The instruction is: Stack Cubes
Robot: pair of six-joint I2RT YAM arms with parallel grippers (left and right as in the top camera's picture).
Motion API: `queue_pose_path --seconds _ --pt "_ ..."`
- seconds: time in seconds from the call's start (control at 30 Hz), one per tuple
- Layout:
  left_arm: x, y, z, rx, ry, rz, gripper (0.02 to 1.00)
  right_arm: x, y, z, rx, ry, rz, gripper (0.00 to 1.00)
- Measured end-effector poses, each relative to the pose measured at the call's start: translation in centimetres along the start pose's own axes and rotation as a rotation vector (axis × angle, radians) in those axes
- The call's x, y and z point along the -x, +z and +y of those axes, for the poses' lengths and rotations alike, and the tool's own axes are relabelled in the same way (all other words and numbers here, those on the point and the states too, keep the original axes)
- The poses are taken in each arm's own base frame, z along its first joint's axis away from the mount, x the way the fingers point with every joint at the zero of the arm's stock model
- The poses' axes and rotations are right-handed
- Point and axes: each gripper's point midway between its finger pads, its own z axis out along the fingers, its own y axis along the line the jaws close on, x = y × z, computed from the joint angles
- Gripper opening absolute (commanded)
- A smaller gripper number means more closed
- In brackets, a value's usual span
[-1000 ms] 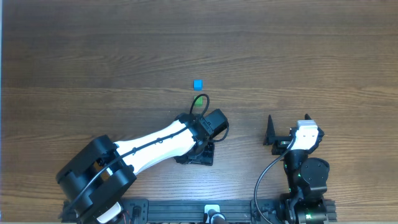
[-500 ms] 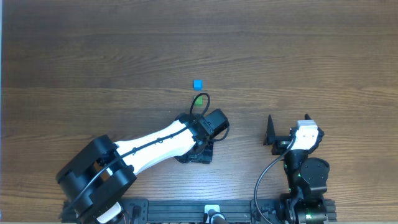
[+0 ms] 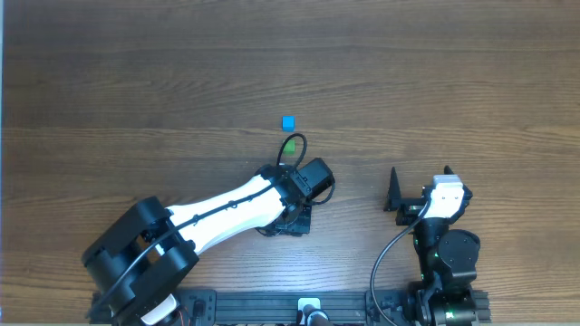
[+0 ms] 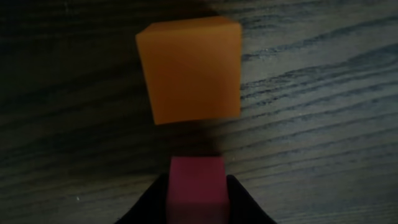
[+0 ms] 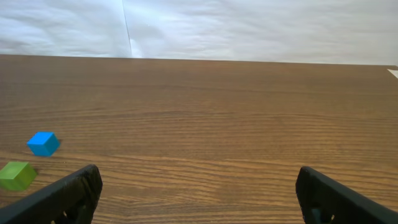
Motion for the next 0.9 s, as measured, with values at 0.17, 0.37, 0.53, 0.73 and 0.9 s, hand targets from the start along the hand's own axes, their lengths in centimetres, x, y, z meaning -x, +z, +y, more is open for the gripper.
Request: queue_pose_path --seconds 0.17,0.37,0.53,0.73,0.9 --pt "0.0 0.0 0.0 0.0 -0.002 0.0 0.073 0.0 0.0 0.0 0.0 0.0 0.0 0.993" --pt "-0.1 -0.1 0.1 0.004 -0.002 0.004 0.04 0.0 0.0 0.0 0.0 0.0 0.0 0.993" --pt "0.4 -2.4 1.1 0.08 -0.02 0.016 0.038 0.0 0.0 0.0 0.0 0.0 0.0 0.991" --pt "5.6 -8.0 0.0 0.055 -0.072 -0.123 0.038 0.0 0.0 0.1 0.003 -0.001 0.0 0.993" --pt "9.1 -10.6 0.3 0.011 -0.128 -0.208 0.038 0.0 0.0 0.1 0.003 -0.001 0.0 0.993"
